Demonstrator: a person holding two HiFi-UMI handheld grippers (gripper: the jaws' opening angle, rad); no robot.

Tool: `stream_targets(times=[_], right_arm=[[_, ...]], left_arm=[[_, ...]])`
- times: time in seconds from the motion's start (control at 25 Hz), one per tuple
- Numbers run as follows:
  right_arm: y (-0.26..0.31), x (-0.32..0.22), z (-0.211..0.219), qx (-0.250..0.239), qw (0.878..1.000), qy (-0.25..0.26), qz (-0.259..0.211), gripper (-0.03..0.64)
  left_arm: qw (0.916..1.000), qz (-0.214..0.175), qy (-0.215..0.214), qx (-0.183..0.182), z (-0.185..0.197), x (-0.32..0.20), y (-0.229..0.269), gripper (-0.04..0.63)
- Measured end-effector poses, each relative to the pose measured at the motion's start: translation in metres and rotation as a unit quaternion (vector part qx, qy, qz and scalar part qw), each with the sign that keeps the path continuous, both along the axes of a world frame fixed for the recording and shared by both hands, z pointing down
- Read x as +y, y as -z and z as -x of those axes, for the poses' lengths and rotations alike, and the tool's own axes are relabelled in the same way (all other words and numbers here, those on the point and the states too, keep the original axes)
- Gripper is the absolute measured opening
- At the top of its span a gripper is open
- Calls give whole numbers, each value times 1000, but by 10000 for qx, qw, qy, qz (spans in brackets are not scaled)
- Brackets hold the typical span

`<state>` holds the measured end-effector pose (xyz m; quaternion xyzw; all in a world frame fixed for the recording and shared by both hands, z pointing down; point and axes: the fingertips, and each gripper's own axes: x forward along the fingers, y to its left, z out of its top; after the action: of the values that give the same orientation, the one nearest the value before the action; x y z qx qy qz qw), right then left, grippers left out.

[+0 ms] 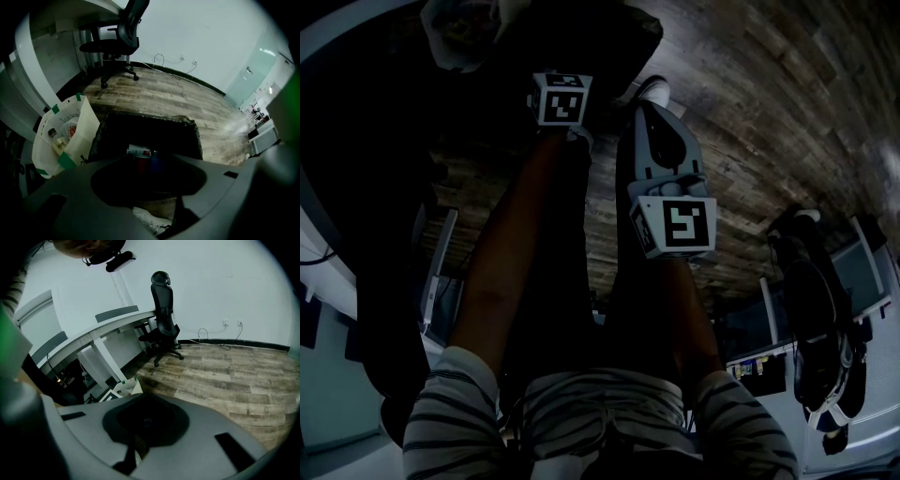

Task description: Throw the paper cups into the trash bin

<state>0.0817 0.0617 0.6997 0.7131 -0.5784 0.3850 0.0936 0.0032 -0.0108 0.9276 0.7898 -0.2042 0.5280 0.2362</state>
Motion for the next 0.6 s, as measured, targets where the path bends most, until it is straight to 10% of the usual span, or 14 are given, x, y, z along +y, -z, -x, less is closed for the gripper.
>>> stream_targets(times=[0.6], right_arm=[[34, -17, -15, 99, 9995, 257, -155, 8]], left_arm=[[9991, -190, 382, 60, -10, -11, 52, 146]])
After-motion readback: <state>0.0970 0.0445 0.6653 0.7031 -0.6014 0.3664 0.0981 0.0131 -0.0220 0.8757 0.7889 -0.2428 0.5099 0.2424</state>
